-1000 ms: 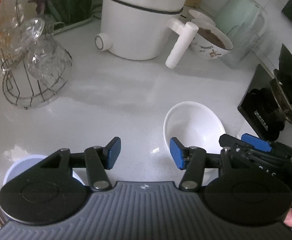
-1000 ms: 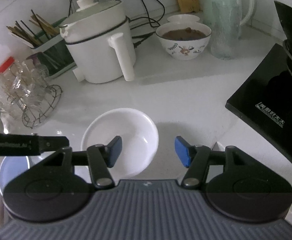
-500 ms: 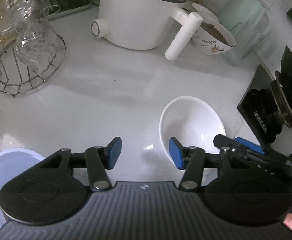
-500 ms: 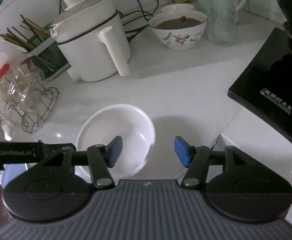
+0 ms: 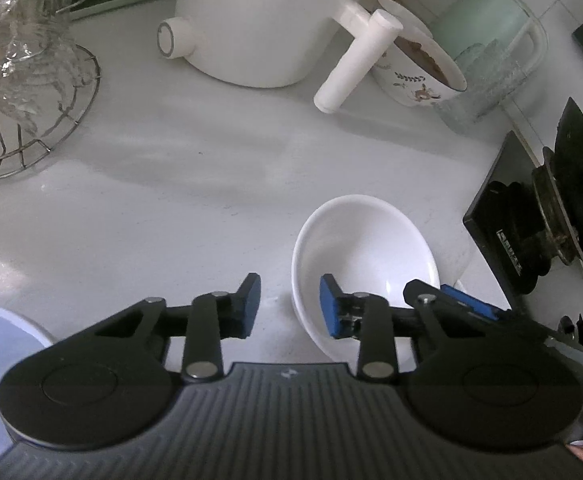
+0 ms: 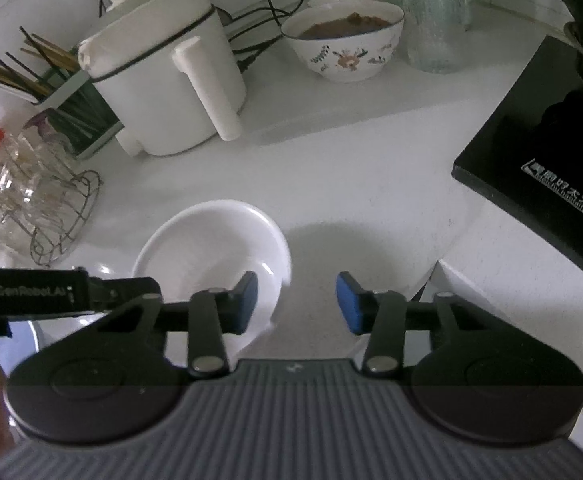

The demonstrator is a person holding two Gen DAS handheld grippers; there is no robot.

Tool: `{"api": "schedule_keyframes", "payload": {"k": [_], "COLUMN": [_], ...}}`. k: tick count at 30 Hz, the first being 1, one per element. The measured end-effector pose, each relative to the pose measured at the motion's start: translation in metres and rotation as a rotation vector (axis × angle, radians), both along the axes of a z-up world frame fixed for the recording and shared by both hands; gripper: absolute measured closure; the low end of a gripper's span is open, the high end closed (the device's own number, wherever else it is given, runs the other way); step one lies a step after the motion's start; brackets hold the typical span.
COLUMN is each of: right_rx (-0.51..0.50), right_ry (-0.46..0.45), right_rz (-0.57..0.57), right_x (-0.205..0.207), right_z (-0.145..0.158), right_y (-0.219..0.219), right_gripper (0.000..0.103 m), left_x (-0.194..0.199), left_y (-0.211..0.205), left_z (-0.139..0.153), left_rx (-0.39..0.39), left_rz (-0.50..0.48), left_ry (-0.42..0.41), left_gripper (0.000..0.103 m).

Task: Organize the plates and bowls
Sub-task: 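Close the left gripper on the rim of the white ceramic bowl, then lift the white bowl with the left gripper toward the blue bowls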

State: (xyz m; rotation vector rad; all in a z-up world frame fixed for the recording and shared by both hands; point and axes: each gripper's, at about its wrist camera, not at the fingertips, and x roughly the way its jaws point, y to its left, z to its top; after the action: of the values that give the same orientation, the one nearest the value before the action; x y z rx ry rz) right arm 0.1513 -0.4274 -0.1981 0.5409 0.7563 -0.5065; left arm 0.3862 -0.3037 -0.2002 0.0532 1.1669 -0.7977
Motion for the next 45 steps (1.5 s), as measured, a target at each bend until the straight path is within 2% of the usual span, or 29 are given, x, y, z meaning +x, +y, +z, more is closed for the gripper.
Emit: {"api": "schedule_keyframes", "payload": {"k": [7,11,20,27,34,39,45], "right_rx": [0.024,0.031,0.058,0.074,0.074,0.016,0.040], "right_ry": [0.010,0.007,-0.006,-0.010,-0.041,-0.045,-0.058], "right_rz": [0.007,0.020,0.044,0.054,0.068,0.083,0.087], "right_x": [0.005,0.009,0.011,0.005,-0.003,-0.007,-0.013], "right_z": [-0.003,-0.001,0.005,0.020,0.041,0.063,0.076], "right_y": [0.000,0.000,0.001,0.004,0.009,0.020,0.021], "right_gripper": [0.084,0.091,0.092,0.091,0.091,0.091,0.091], "left_x": [0.001,0.000,-0.001,-0.004,-0.011,-0.023,-0.031], "left_y": [-0.007,-0.008,-0.001,0.011,0.023,0.030,0.045], "left_z": [0.002,0.005,0.013,0.031,0.055,0.076,0.099], "left_rx": [0.002,-0.003,-0.004,-0.028,-0.061,-0.053,-0.083], "left_rz": [-0.020,-0.037,-0.026,-0.027,-0.015,-0.016,-0.015], "left_ry": [-0.018,-0.029,-0.024,-0.025,-0.028,-0.061,-0.065], "left_gripper": [0.091,0.093,0.094,0.093,0.093,0.093,0.093]}}
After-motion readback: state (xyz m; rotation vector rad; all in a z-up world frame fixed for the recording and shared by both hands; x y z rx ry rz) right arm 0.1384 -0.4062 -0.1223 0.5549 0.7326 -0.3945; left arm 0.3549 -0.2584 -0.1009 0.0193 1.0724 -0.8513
